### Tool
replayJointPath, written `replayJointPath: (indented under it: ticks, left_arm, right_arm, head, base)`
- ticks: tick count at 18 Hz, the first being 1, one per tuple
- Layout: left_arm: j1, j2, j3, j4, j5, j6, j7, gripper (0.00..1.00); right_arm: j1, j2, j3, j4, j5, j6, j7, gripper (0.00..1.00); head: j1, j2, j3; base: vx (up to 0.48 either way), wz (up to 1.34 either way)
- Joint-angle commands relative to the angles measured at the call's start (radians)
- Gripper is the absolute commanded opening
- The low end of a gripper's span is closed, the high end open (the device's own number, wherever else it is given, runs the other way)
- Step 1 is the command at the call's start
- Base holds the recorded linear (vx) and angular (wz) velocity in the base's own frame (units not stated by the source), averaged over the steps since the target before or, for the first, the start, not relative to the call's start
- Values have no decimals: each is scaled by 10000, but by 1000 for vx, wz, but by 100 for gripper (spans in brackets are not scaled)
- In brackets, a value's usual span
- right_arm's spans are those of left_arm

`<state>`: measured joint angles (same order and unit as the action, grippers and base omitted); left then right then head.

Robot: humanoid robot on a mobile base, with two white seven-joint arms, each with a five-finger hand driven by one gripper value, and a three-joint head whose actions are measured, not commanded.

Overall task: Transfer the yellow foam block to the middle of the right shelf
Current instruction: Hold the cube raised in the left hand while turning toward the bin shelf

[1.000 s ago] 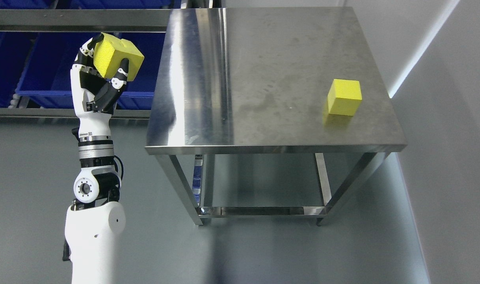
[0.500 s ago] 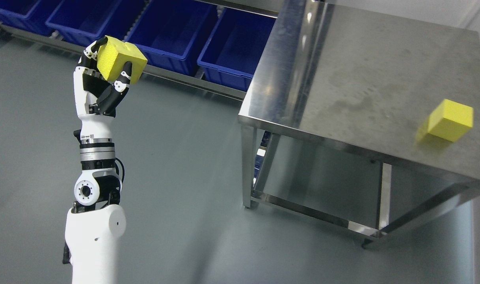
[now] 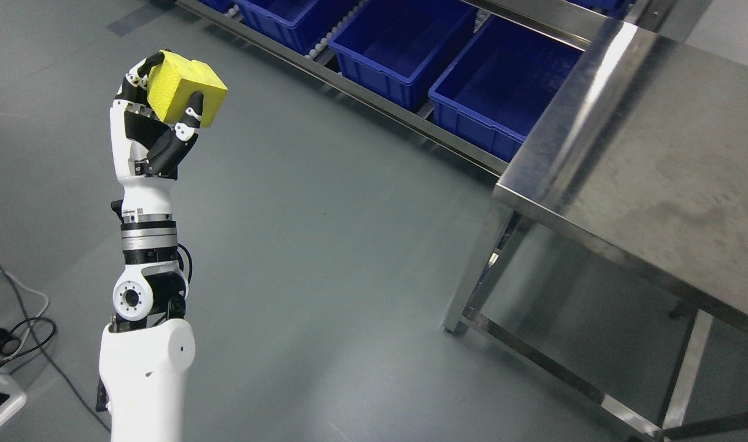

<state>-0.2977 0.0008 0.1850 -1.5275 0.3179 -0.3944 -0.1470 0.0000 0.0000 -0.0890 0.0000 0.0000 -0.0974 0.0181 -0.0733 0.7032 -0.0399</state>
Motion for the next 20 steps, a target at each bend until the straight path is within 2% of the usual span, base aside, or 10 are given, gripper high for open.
replayJointPath:
  ticks: [1,13,20]
  left_arm:
    - [154,166,113,-662,-4,139,13,38]
    - [216,166,420,-1154,-4,386,-3,38]
    - [216,166,359,-1231,-4,386,-33,38]
  right_arm:
    - [-15,-175,0,-175,0,7,3,100]
    - [-31,-175,0,-175,0,7,3,100]
    - [-31,-175,0,-175,0,7,3,100]
  head:
    - [0,0,0]
    - [0,-2,0]
    - [0,-2,0]
  base:
    - [-4,544]
    - [74,422]
    - [170,420]
